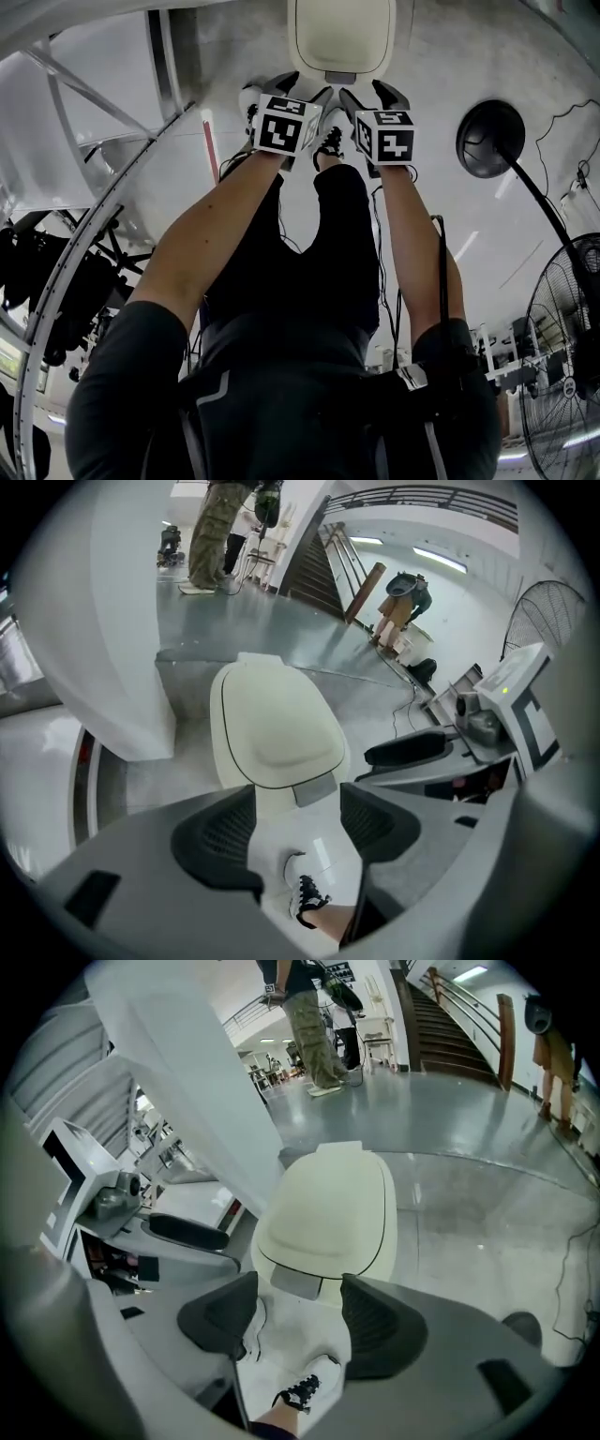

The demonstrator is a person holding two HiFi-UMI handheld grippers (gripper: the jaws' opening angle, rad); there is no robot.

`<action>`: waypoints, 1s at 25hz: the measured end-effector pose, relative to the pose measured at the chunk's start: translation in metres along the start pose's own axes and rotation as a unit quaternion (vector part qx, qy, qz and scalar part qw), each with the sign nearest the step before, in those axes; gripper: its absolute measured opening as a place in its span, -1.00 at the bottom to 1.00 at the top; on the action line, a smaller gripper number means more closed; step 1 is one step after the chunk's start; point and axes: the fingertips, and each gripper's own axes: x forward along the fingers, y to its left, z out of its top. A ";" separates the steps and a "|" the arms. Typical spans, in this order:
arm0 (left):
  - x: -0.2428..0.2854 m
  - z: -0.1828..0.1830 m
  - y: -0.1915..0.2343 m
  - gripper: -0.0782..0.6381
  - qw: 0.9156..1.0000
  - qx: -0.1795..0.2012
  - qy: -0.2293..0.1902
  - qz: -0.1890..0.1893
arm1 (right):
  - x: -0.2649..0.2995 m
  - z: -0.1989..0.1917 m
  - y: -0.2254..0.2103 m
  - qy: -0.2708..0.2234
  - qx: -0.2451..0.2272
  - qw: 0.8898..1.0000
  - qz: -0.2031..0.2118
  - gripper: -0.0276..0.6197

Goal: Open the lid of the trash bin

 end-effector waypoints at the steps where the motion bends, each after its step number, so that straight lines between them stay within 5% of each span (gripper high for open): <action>1: 0.006 -0.003 0.000 0.01 1.000 -0.005 0.002 0.000 | 0.005 -0.003 0.000 0.002 0.002 1.000 0.002 0.01; 4: 0.020 -0.009 0.003 -0.23 1.000 -0.018 0.004 0.004 | 0.019 -0.012 0.001 0.006 0.005 1.000 0.012 -0.06; 6: 0.027 -0.012 0.005 -0.35 1.000 -0.019 0.008 0.007 | 0.026 -0.014 0.004 0.004 0.004 1.000 0.021 -0.51; 12: 0.043 -0.009 -0.003 -0.71 1.000 -0.021 0.004 0.002 | 0.039 -0.014 0.001 -0.004 0.014 0.999 0.030 -0.69; 25: 0.062 -0.016 -0.015 -0.76 1.000 -0.001 0.023 0.003 | 0.051 -0.015 -0.001 -0.013 0.014 0.999 0.032 -0.83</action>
